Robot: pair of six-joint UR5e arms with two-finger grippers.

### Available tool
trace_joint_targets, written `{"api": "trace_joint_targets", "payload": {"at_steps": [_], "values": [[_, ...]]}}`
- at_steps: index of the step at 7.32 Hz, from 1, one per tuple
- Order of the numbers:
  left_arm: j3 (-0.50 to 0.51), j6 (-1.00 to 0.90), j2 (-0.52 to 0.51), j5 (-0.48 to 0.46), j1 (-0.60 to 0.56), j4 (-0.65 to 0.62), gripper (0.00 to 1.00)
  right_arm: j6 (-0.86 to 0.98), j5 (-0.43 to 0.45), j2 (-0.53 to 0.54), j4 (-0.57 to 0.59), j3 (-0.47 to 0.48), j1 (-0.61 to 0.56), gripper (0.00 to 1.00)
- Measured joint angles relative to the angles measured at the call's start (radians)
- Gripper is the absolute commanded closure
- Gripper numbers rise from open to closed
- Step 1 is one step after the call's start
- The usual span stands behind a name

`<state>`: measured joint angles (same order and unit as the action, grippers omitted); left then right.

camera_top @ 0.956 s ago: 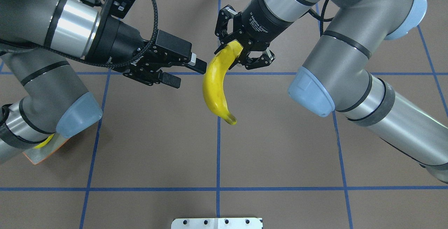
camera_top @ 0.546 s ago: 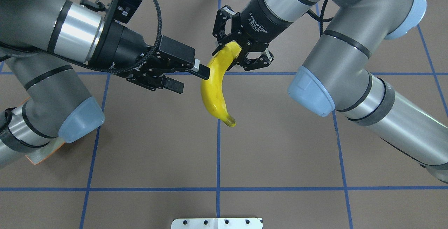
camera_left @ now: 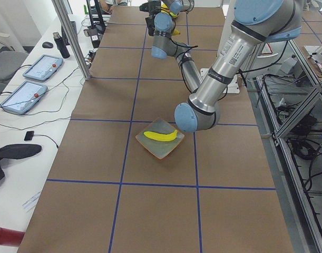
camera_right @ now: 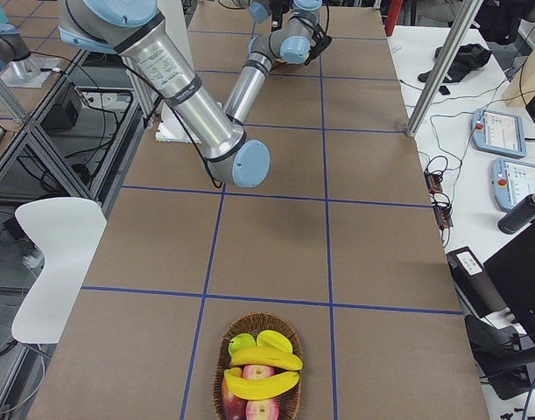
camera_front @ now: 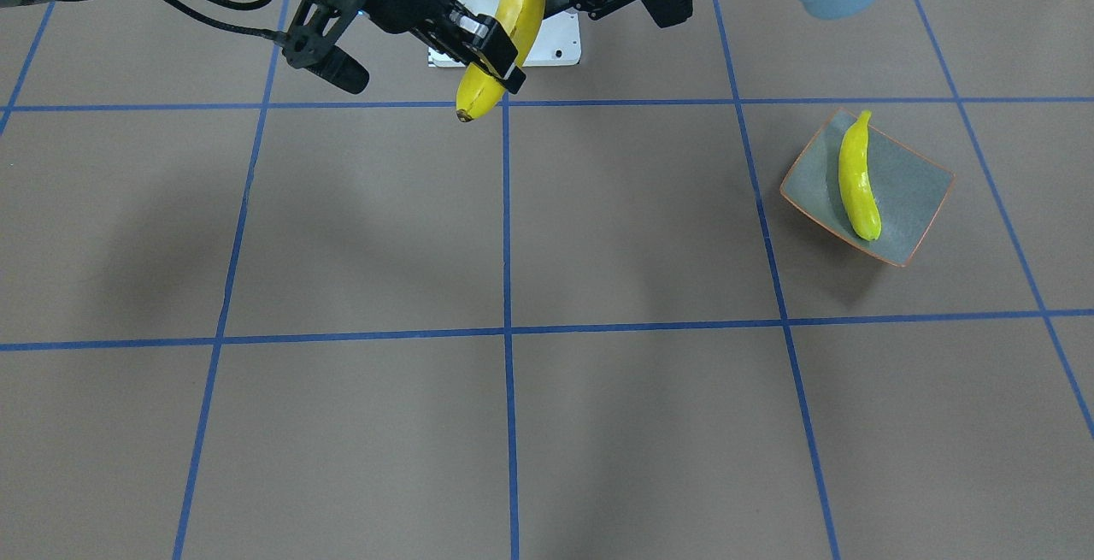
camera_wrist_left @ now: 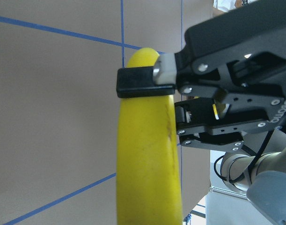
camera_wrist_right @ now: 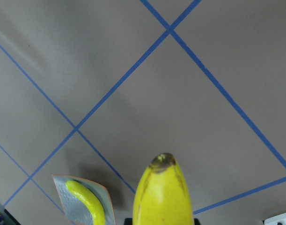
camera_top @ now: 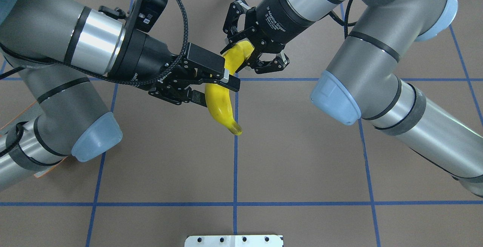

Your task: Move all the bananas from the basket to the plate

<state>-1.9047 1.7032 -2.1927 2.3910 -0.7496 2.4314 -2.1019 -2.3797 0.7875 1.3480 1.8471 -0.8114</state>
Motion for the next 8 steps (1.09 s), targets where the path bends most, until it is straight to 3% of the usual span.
{"api": "trace_joint_targets", "payload": {"at_steps": [1,8], "values": [[-0.001,0.003,0.0,-0.001,0.001,0.0,0.19,-0.005,0.005,0.003,-0.008,0.004,0.0,1.0],[-0.004,0.016,-0.002,-0.013,0.001,0.001,0.21,-0.011,0.053,0.036,-0.017,0.06,0.008,1.0]]}}
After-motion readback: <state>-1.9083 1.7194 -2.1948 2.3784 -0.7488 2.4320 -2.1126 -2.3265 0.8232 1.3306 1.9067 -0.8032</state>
